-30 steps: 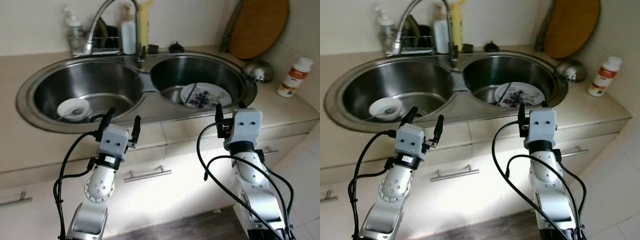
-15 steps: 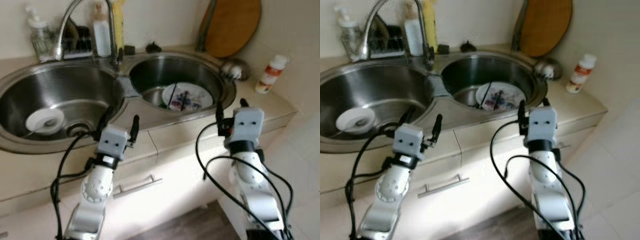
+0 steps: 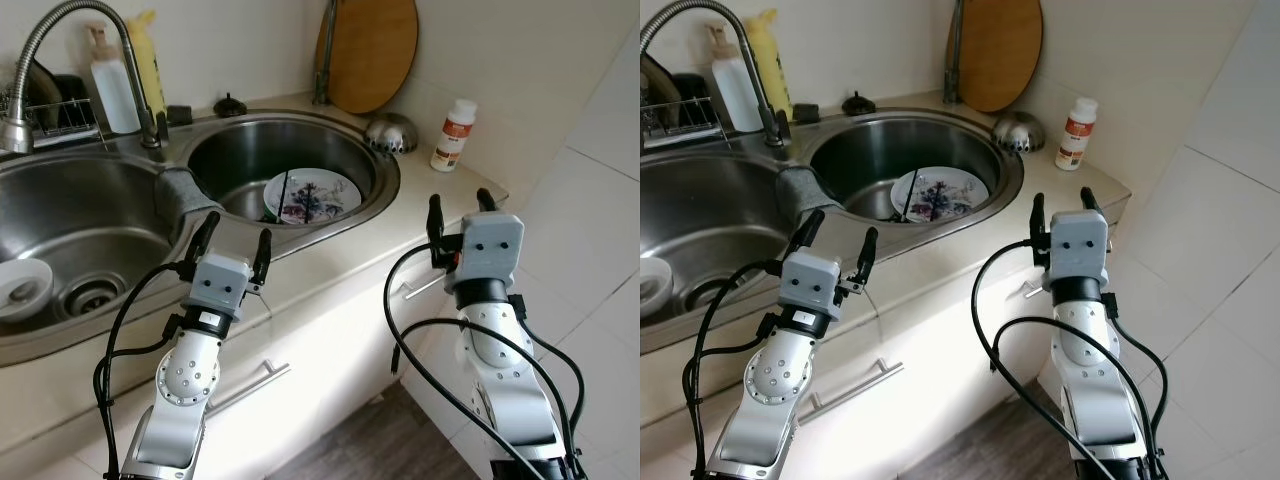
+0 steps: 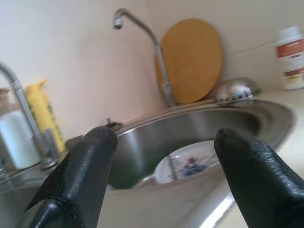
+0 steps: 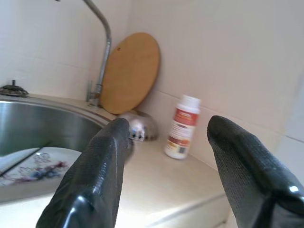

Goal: Kitchen organization

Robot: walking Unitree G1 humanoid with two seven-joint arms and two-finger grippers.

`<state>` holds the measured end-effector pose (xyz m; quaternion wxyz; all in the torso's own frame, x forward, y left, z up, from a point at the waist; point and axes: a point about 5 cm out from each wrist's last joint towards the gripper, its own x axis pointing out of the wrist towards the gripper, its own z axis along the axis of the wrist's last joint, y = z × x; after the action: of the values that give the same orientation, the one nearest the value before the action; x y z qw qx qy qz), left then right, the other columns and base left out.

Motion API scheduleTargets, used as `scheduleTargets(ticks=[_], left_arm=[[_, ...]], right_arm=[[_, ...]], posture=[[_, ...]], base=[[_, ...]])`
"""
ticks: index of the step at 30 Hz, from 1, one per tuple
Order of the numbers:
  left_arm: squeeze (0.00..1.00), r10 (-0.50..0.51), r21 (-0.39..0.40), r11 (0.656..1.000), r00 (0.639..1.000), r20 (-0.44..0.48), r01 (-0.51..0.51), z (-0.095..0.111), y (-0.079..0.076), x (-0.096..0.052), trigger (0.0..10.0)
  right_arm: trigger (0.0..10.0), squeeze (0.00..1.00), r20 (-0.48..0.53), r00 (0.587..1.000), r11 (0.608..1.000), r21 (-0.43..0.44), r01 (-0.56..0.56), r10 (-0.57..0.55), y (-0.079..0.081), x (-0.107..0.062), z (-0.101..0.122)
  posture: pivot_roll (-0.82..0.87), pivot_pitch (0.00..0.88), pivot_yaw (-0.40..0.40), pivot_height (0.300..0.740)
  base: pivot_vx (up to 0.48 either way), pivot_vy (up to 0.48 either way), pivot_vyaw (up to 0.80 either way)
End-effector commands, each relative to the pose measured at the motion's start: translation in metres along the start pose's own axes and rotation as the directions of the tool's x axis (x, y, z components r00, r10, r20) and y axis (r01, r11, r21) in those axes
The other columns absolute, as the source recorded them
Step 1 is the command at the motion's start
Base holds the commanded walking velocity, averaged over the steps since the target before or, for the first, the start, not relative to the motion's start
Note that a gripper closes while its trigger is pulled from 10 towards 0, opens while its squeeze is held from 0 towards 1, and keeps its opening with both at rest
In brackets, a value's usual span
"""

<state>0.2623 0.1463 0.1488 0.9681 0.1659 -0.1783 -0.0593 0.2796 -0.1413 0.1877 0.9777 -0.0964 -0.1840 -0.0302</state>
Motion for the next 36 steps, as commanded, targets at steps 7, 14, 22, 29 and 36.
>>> scheduleTargets(ticks=[7, 14, 22, 29, 36], left_arm=[[0.00, -0.018, -0.011, 1.000, 0.999, 0.028, 0.018, 0.0054, -0.0066, 0.0018, 10.0], [0.00, -0.007, -0.026, 1.000, 1.000, 0.020, 0.008, 0.0043, -0.0063, 0.0021, 10.0], [0.00, -0.014, -0.043, 0.999, 1.000, 0.017, 0.015, 0.0040, -0.0070, 0.0013, 10.0], [0.00, -0.015, -0.040, 0.999, 1.000, 0.026, 0.016, 0.0050, -0.0079, 0.0007, 10.0], [0.00, -0.015, -0.039, 0.999, 1.000, 0.026, 0.017, 0.0052, -0.0085, 0.0013, 10.0]], right_arm=[[10.0, 0.00, 0.012, 1.000, 0.999, -0.022, 0.025, -0.025, -0.0079, -0.0003, -0.0002], [10.0, 0.00, -0.012, 1.000, 1.000, 0.005, 0.018, -0.018, -0.0058, 0.0003, -0.0029], [10.0, 0.00, -0.006, 1.000, 1.000, 0.004, 0.011, -0.011, -0.0053, -0.0001, -0.0026], [10.0, 0.00, 0.000, 1.000, 1.000, 0.001, 0.005, -0.005, -0.0054, -0.0006, -0.0022], [10.0, 0.00, 0.002, 1.000, 1.000, -0.004, 0.003, -0.003, -0.0057, 0.0002, -0.0017]], posture=[[0.09, 0.000, -0.038, 0.740], [0.09, 0.000, -0.038, 0.740], [0.09, 0.000, -0.038, 0.740], [0.09, 0.000, -0.039, 0.740], [0.09, 0.000, -0.042, 0.740]], base=[[0.000, -0.480, 0.00], [0.000, 0.000, -0.46], [0.000, 0.164, -0.80], [0.000, 0.271, -0.80], [0.000, 0.000, -0.80]])
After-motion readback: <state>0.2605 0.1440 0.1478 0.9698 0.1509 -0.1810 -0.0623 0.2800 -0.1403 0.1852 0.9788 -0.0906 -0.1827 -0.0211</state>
